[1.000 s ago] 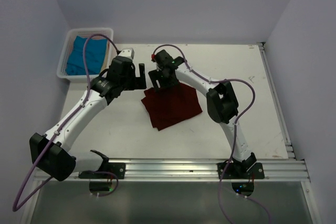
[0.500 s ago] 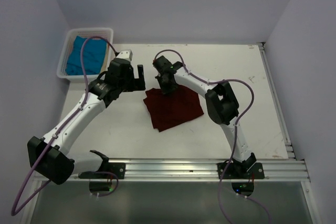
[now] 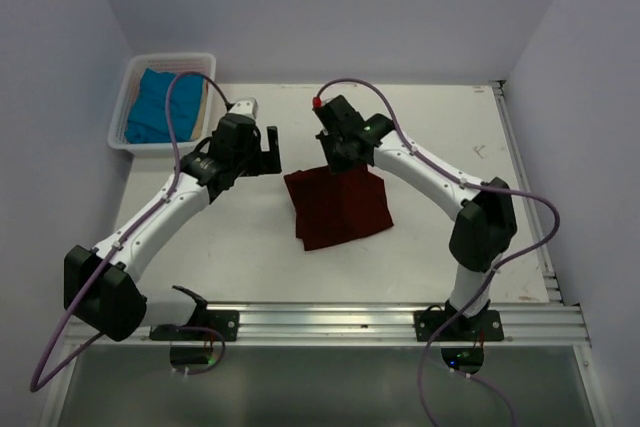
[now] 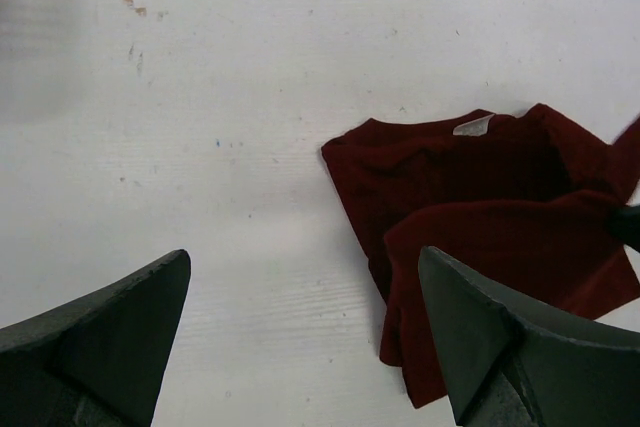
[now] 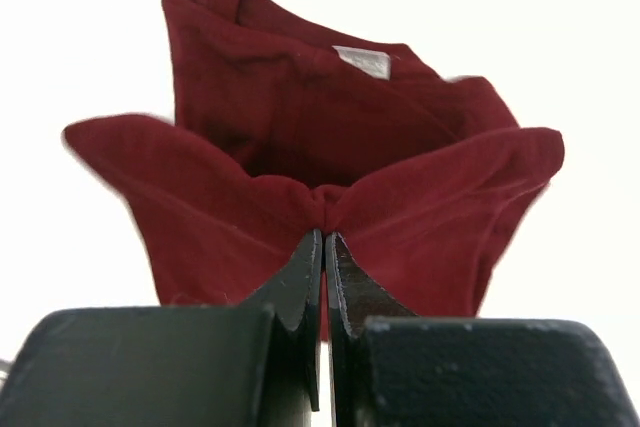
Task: Fold and stack the t-shirts
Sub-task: Move the tshirt to the center of the board
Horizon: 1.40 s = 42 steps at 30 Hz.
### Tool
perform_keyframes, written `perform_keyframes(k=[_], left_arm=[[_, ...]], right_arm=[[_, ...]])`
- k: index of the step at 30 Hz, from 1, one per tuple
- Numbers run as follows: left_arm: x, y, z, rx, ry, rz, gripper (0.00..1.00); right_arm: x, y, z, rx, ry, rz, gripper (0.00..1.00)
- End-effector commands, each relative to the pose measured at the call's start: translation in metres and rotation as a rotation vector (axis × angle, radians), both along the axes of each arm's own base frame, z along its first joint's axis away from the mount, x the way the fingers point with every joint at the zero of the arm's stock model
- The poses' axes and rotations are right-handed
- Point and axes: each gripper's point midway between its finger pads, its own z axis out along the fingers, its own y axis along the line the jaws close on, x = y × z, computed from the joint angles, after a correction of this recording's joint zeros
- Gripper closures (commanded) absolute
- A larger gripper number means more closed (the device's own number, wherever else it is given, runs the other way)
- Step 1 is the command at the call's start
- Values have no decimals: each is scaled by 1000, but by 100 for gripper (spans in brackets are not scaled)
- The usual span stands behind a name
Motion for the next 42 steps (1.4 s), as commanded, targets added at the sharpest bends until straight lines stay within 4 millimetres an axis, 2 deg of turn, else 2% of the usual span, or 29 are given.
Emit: perform_keyframes(k=[1, 2, 4, 6, 7, 9, 11, 12, 13, 15, 17, 18, 20, 21, 22, 25, 27, 29, 30, 31, 32, 34, 35, 36, 38, 39, 42], left_arm=[[21, -10, -10, -27, -10, 9, 0], [24, -12, -13, -29, -8, 5, 0], [30, -18, -25, -24, 12, -9, 0], [37, -25, -28, -36, 16, -27, 0], [40, -29, -37, -33, 38, -34, 0], [47, -37, -39, -53, 39, -55, 0], [53, -44, -51, -57, 66, -66, 1], [56, -48, -50, -71, 65, -76, 2], [58, -51, -58, -71, 82, -77, 2], [64, -57, -59, -87, 85, -86, 2], [68, -62, -66, -101, 97, -89, 3], [70, -67, -69, -116, 103, -93, 3], [76, -73, -69, -140, 92, -103, 3], [79, -77, -67, -152, 86, -110, 3], [79, -83, -69, -174, 95, -127, 3], [87, -102, -62, -233, 70, -190, 4], [91, -123, -50, -285, 44, -274, 4], [93, -138, -57, -280, 60, -335, 5], [96, -153, -60, -285, 69, -383, 5], [97, -160, -62, -265, 74, -413, 5], [90, -169, -71, -241, 113, -439, 7], [98, -187, -84, -205, 130, -491, 8], [89, -195, -94, -179, 174, -515, 11], [96, -203, -105, -154, 188, -523, 12], [88, -207, -121, -97, 241, -551, 17], [91, -209, -128, -78, 251, -552, 18], [83, -203, -145, -23, 291, -558, 25]], right_arm=[[-13, -25, 38, -40, -73, -17, 100], [-23, -38, 47, -59, -68, -24, 100], [-34, -55, 49, -109, -62, -39, 100], [-53, -77, 55, -145, -42, -63, 100], [-59, -85, 58, -155, -40, -76, 100], [-80, -102, 62, -168, -9, -105, 100], [-96, -110, 62, -166, 22, -114, 100], [-110, -118, 64, -162, 48, -124, 100], [-118, -120, 64, -154, 65, -121, 100], [-143, -122, 57, -130, 147, -95, 100], [-165, -121, 59, -74, 193, -56, 100], [-181, -118, 53, -44, 260, -25, 100], [-196, -117, 59, 10, 279, 4, 100], [-201, -121, 59, 7, 287, -2, 81], [-206, -119, 62, 31, 296, 8, 44], [-204, -120, 74, 80, 236, -9, 13], [-196, -120, 79, 82, 194, -28, 12], [-186, -121, 78, 58, 161, -46, 12], [-178, -120, 74, 38, 149, -57, 12], [-173, -121, 73, 21, 137, -68, 12], [-167, -123, 71, -2, 118, -80, 13], [-156, -121, 65, -42, 113, -87, 13], [-151, -120, 63, -55, 103, -94, 14], [-147, -116, 65, -49, 94, -90, 14], [-139, -112, 64, -50, 77, -100, 14], [-136, -110, 66, -41, 69, -98, 14], [-130, -108, 69, -30, 42, -113, 15]])
